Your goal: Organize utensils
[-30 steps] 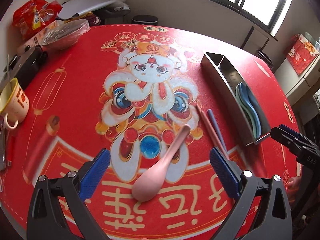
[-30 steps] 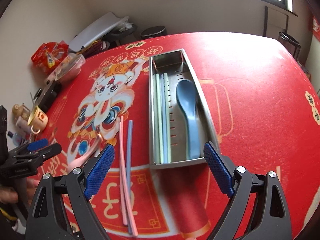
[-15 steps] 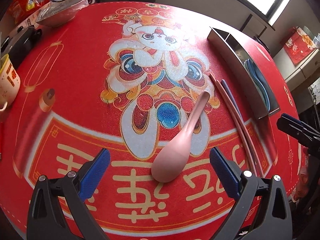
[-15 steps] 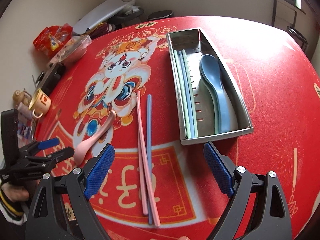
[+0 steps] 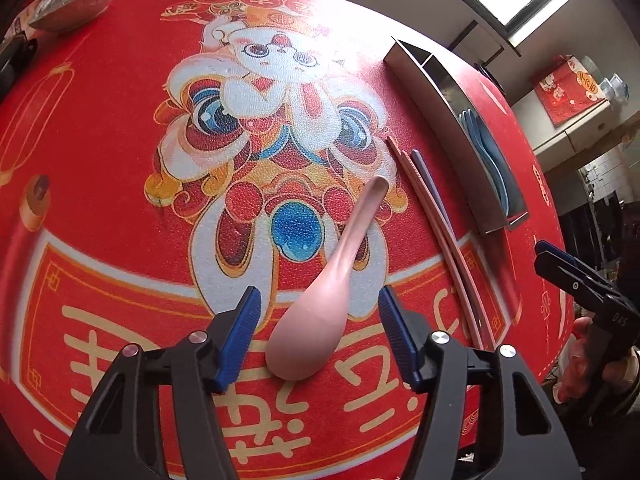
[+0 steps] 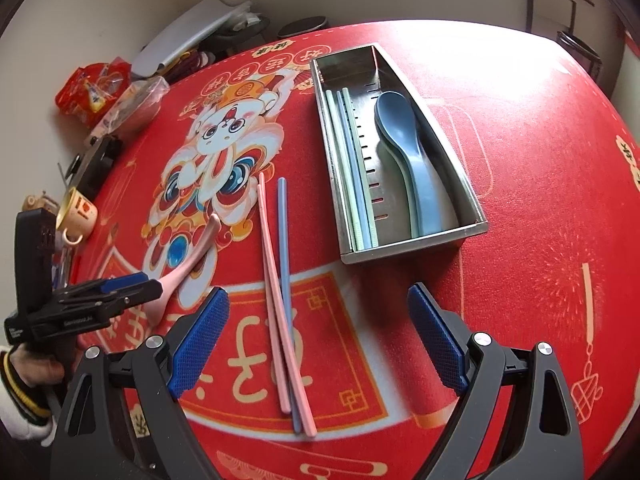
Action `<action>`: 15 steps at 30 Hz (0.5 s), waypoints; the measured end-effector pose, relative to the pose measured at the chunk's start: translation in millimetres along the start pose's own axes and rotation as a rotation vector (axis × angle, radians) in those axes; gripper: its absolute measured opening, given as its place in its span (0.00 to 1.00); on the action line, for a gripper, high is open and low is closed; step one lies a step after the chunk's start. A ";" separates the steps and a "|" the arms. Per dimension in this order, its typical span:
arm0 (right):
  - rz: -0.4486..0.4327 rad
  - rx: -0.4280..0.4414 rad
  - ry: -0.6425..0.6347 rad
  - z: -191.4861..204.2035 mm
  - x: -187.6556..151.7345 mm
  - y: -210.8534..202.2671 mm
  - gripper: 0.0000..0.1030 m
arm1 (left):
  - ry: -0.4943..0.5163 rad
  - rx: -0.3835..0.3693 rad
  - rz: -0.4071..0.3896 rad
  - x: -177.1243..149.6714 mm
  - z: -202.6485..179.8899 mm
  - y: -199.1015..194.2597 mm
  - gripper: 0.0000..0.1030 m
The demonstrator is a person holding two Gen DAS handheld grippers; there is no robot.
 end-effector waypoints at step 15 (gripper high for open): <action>0.006 0.015 0.000 1.7 -3.1 -0.2 0.85 | -0.009 -0.062 0.056 0.3 -0.8 9.8 0.28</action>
Point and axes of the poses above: each gripper's, at about its wrist camera, not at the fingertips, and y roughly the way its jaws point, z to its left, x to its top, the point moved 2 cm from there along y, roughly the way its jaws point, and after that the axes turned 2 degrees about -y, right-handed, at the moved point
